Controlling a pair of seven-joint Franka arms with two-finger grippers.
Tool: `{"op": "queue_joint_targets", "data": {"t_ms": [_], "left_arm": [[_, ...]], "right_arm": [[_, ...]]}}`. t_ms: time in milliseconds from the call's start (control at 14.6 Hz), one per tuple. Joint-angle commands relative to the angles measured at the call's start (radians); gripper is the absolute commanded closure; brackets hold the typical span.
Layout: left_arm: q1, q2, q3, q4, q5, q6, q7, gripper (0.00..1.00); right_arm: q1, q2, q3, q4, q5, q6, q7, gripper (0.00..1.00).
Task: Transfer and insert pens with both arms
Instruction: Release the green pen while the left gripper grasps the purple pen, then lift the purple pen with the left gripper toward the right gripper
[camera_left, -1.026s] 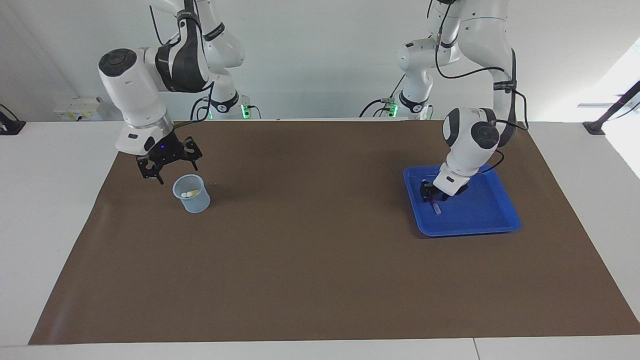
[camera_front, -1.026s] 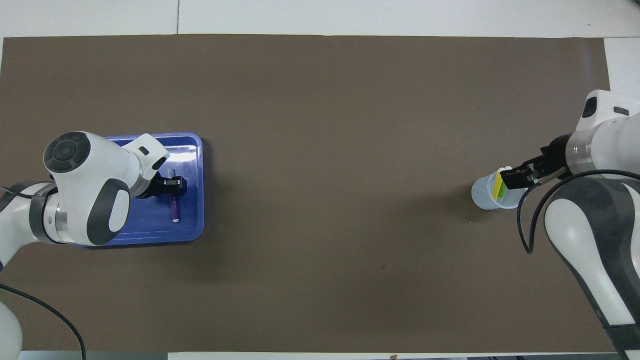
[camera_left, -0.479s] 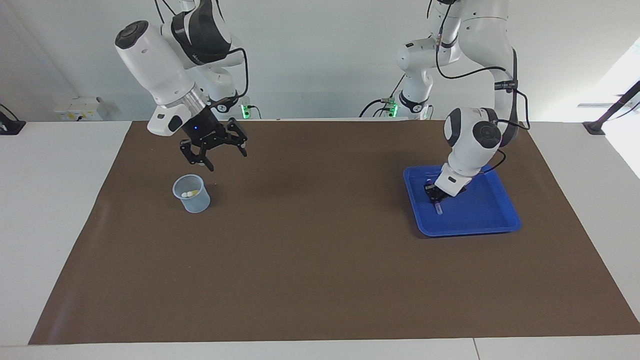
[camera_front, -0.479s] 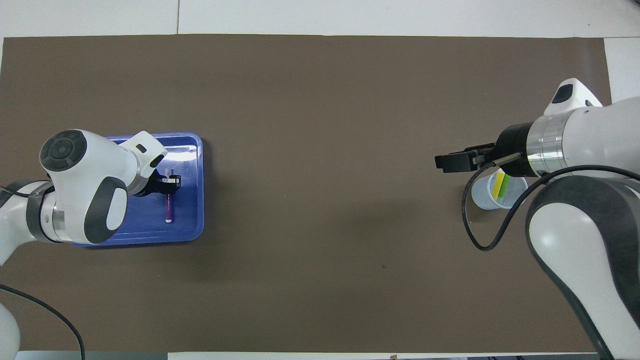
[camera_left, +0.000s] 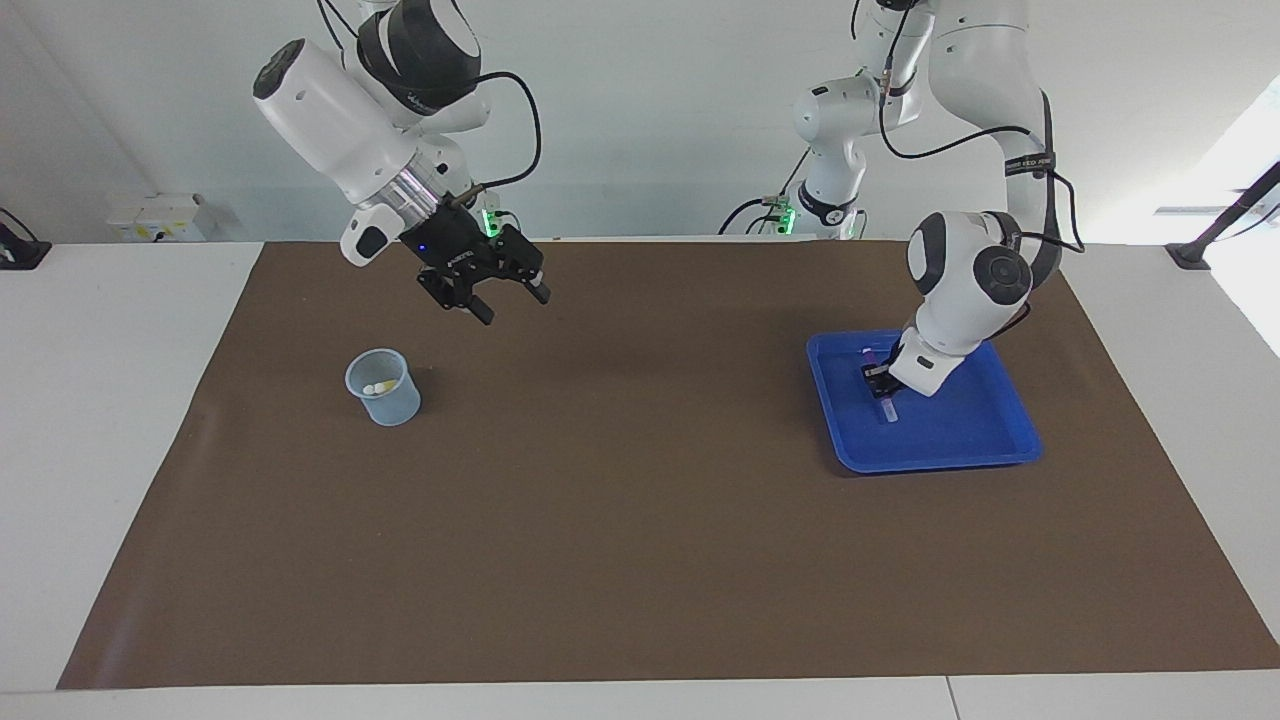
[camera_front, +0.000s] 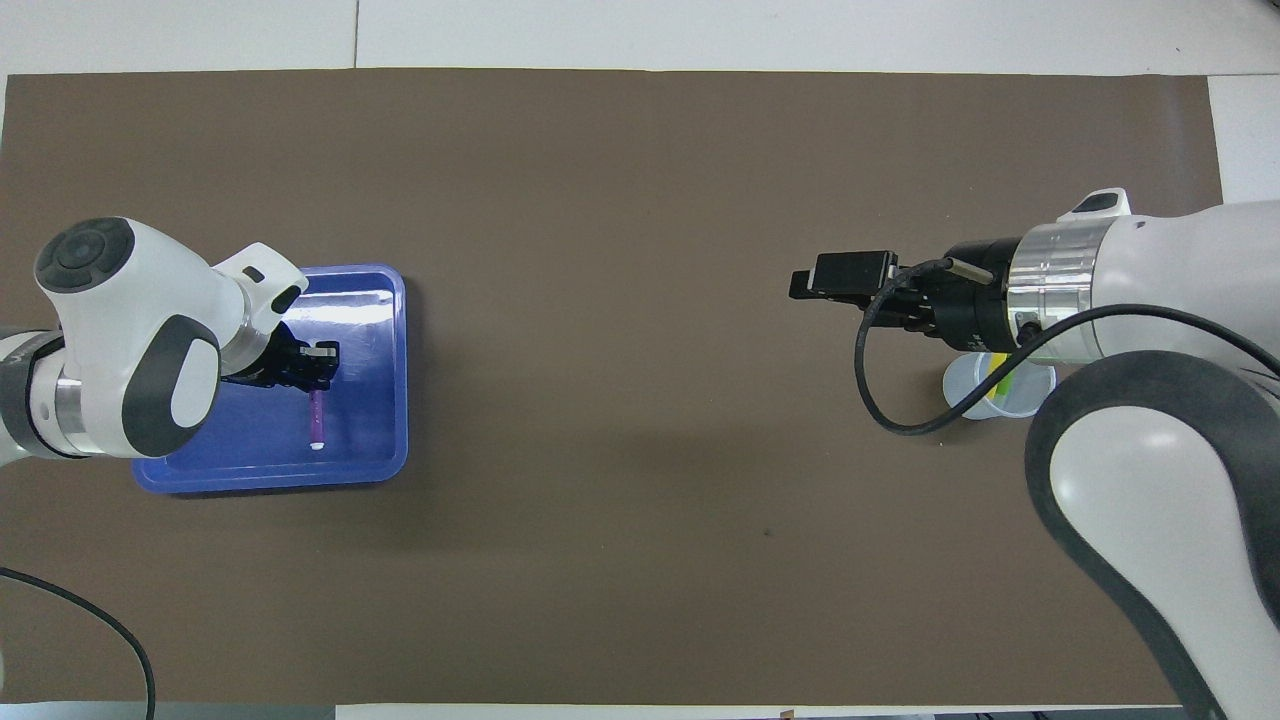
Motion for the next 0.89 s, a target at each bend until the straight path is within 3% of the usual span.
{"op": "queue_joint_targets", "data": {"t_ms": [0, 205, 410, 821], "left_arm": [[0.020, 0.021, -0.002, 0.144, -0.052, -0.194, -0.012, 1.00], [0.024, 0.020, -0.002, 0.280, -0.133, -0.385, -0.117, 1.00], [0.008, 0.015, -0.003, 0.384, -0.259, -0.482, -0.377, 1.00], [-0.013, -0.032, -0.072, 0.403, -0.502, -0.424, -0.928, 1.00]], "right_arm": [[0.033, 0.003, 0.006, -0.010, 0.105, 0.070, 0.123, 0.00], [0.085, -0.006, 0.006, -0.051, 0.145, 0.183, 0.145, 0.00], [0.097, -0.011, 0.006, -0.062, 0.182, 0.208, 0.148, 0.00], [0.168, -0.020, 0.009, -0.100, 0.233, 0.323, 0.175, 0.00]]}}
